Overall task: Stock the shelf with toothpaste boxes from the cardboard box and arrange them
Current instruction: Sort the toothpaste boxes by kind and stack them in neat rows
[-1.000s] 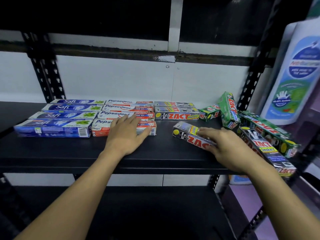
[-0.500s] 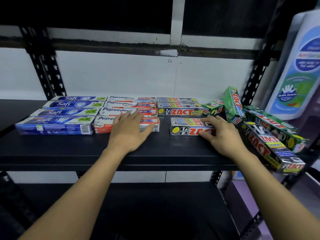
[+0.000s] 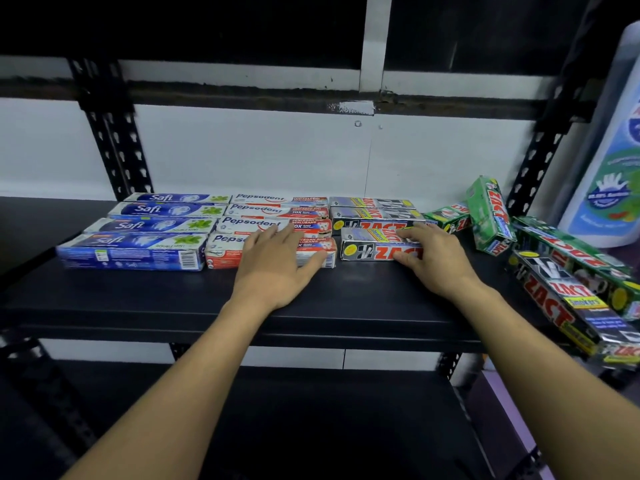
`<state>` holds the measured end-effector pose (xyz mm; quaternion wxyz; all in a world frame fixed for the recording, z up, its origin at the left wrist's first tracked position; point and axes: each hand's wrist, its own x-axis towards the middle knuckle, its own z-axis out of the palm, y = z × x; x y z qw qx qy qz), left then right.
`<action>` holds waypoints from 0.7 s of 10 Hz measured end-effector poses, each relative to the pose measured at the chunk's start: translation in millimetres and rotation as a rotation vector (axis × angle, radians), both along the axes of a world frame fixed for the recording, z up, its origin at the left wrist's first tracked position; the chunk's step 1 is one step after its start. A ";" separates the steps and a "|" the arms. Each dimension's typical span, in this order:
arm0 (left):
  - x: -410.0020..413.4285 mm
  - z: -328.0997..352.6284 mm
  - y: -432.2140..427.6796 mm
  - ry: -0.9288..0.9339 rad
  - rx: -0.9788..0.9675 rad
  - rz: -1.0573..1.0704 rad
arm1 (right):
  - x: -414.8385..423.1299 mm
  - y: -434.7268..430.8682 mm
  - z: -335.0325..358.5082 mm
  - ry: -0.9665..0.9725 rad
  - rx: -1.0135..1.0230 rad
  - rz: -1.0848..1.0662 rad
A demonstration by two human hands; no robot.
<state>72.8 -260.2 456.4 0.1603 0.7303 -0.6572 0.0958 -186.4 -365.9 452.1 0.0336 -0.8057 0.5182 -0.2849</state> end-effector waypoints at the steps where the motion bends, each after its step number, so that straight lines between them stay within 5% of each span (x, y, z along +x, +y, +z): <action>1: 0.1 -0.6 -1.5 0.003 -0.005 -0.003 | 2.4 -5.3 1.1 0.004 0.001 0.010; 5: 0.4 -1.2 -2.4 0.013 -0.016 -0.016 | 2.7 -10.8 2.1 0.016 -0.025 0.073; 7: -3.9 -2.3 -1.4 -0.037 -0.222 -0.164 | -7.1 -7.0 -4.7 -0.210 -0.042 -0.098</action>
